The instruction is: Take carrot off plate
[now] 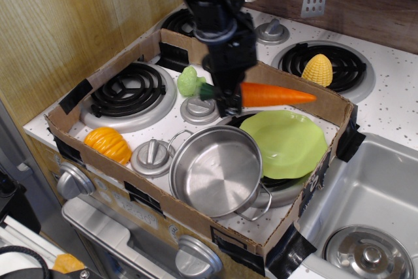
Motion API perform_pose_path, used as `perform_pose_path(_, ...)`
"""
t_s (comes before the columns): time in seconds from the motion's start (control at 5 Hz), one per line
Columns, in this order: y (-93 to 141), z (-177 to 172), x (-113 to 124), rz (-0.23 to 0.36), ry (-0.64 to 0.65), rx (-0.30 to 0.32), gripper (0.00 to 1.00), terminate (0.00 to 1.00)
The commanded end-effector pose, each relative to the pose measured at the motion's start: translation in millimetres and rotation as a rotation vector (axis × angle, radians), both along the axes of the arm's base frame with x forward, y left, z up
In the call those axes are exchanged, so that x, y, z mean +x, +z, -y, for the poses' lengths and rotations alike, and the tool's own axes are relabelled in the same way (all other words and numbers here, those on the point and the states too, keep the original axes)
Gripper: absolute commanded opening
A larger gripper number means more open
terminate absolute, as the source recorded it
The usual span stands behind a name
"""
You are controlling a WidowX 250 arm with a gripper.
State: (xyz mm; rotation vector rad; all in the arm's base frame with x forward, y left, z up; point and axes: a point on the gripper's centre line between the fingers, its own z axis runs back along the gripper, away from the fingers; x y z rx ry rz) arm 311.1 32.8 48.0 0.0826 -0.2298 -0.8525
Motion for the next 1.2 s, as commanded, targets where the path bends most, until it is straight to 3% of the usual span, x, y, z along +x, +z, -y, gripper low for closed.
perform_pose_path(0.0, 32.9, -46.4, 3.2, 0.013, 0.115, 0.014, 0.00, 0.00)
perform_pose_path(0.2, 35.9, -74.2, -8.8, -0.022, 0.257, 0.032, 0.00, 0.00)
perform_pose_path(0.4, 37.3, -88.2, -20.2, 0.015, 0.376, 0.088, 0.00, 0.00)
perform_pose_path(0.8, 21.1, -109.4, -30.0, 0.004, 0.723, 0.087, 0.00, 0.00)
perform_pose_path(1.0, 12.7, -119.4, -38.7, -0.005, 0.800, 0.084, 0.00, 0.00)
